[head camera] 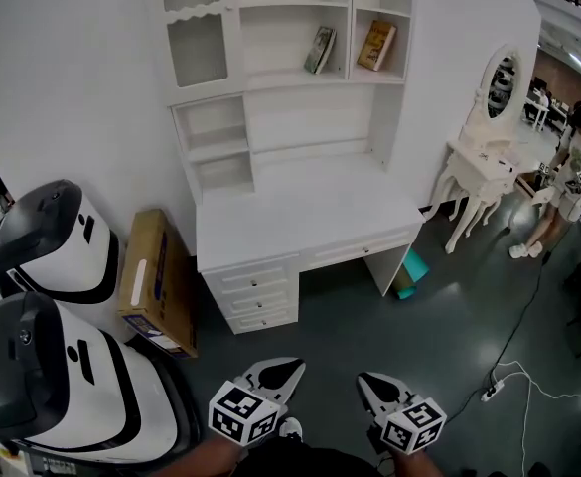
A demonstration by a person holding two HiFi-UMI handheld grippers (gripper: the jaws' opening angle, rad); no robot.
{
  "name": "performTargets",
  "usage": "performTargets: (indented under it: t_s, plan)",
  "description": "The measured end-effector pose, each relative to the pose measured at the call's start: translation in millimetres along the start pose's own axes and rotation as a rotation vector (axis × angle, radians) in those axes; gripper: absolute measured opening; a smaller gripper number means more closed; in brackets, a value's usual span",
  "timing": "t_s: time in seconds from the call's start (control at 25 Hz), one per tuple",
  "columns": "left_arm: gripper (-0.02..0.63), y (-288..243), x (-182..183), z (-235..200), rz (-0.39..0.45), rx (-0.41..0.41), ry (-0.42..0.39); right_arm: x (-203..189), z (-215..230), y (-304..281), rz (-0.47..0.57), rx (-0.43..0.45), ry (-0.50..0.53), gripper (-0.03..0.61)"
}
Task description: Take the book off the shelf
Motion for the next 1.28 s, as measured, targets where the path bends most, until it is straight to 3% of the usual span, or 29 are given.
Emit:
performTargets:
  t_s: [0.4, 0.84, 1.28]
  plan:
    - [0.011, -18, 37, -76, 0.006, 0.008, 0.001, 27, 16, -81, 0.010, -0.003, 0.001, 0.029]
    - [0.011, -47, 50, -108, -0.009, 0.016, 0.022, 31, 49, -119, -0.019, 0.008, -0.015, 0.029]
    - [0.011, -115, 98, -129, 0.007, 0.072, -0.015, 63, 129, -174, 0.017, 0.078, 0.028, 0.029]
Point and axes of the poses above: the fingertips, and each gripper's own axes: y backward along the fingers, z to its right, x out of its top, the point moved 4 cm from there along y, backward along the fingers, and after that the axes turned 13 degrees about y, right-handed, at the moved point
